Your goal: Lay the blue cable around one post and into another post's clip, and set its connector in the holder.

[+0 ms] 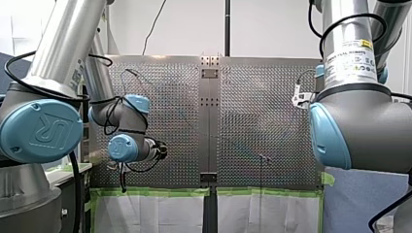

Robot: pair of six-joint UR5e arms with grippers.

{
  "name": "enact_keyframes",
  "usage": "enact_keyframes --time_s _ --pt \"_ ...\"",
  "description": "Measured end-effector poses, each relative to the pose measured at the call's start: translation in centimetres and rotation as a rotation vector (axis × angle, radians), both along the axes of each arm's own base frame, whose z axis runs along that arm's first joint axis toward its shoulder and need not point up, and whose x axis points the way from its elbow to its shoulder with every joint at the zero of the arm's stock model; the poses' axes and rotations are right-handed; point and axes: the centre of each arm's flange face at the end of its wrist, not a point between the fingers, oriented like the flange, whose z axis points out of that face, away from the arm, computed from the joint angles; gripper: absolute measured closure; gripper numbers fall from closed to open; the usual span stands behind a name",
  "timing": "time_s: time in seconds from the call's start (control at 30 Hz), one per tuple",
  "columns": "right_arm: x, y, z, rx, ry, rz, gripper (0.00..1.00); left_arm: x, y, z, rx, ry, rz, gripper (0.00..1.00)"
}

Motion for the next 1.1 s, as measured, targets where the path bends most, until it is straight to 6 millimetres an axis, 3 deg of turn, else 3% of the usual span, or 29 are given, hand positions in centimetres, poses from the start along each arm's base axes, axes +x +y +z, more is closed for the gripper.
enact_keyframes --time_s 0.27,1.1 --pt "0.3 -1.8 -1.3 0.051 0.039 0.048 1.00 0.0 0.0 0.0 0.002 0.003 0.000 0.00" --pt "-1.1 -2.6 -0.2 0.104 0.045 0.158 1.00 -0.1 0.3 -0.2 0.019 0.020 0.006 0.00"
